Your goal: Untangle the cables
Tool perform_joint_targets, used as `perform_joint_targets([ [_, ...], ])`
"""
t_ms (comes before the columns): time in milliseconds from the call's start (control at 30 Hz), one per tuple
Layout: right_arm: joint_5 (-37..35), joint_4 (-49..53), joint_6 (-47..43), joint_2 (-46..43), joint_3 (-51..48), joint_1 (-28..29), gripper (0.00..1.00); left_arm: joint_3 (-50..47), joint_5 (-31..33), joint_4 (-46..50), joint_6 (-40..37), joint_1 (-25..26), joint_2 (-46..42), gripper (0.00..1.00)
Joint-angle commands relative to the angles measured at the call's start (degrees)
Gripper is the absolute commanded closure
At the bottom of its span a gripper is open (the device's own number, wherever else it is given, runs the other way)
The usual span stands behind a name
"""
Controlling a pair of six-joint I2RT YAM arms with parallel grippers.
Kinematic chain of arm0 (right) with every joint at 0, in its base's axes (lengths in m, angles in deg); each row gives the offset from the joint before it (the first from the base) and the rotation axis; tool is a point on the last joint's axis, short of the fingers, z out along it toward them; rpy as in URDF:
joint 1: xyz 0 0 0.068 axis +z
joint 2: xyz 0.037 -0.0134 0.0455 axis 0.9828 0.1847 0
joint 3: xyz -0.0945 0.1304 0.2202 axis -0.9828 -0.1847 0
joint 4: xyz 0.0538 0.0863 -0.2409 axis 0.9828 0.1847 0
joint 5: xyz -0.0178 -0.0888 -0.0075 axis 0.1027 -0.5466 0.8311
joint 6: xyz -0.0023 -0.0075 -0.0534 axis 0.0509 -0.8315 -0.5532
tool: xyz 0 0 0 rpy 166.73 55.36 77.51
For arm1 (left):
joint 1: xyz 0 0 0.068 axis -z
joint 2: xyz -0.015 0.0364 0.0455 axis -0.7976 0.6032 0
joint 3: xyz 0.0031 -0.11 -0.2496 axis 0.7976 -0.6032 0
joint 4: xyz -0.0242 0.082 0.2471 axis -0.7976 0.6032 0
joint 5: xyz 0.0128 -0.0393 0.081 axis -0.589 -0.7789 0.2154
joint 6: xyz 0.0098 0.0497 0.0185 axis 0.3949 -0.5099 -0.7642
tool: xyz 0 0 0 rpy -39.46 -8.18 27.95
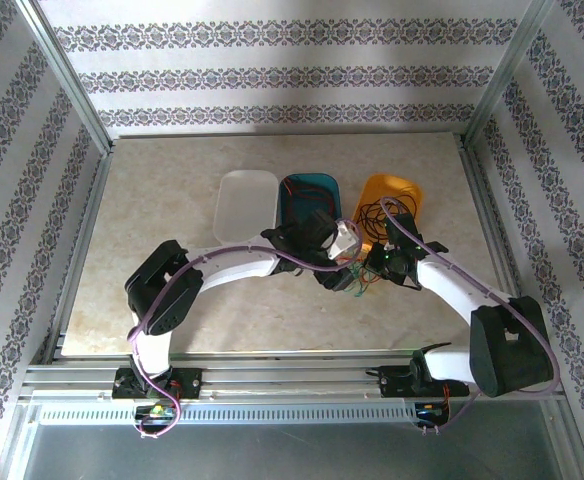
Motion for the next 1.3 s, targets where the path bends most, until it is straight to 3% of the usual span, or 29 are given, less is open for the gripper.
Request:
perform_joint_targets([
  [0,2.3,3.2,-4.2,-3.7,0.4,-1.1,1.00,-1.0,0.0,-3.2,1.6,-1.2,-3.2,0.17],
  [100,5.7,8.3,-9.0,-8.0,1.1,-2.3,1.00,-1.6,-2.3,-3.4,1.7,-2.4,-3.9,0.18],
  [167,7.0,13.0,-11.4,-9.9,2.2,-3.0,1.00,-1.8,-4.0,-3.3,1.6,-3.1,-4.1,0.31],
  [200,7.8,15.2,-12.5,-10.6,2.9,-3.5,1.00,-2.0,-4.6,-3.4,1.4,-3.5,-4.3,0.32],
  [567,16.3,25.5,-16.8,-6.6,12.1,-3.8,1.00,-2.9,-12.4,-4.8,-5.0,-4.3,-4.1,0.29],
  [800,18.3,25.4,-17.0,-5.3,14.1,-4.4,1.00,0.1,-15.0,3.7,-8.6,-4.8,-1.6,0.37],
  [1267,19.7,24.5,-16.2,-5.6,13.2,-7.1,1.00,-3.4,-17.3,1.7,-7.3,-6.2,-3.2,0.39],
])
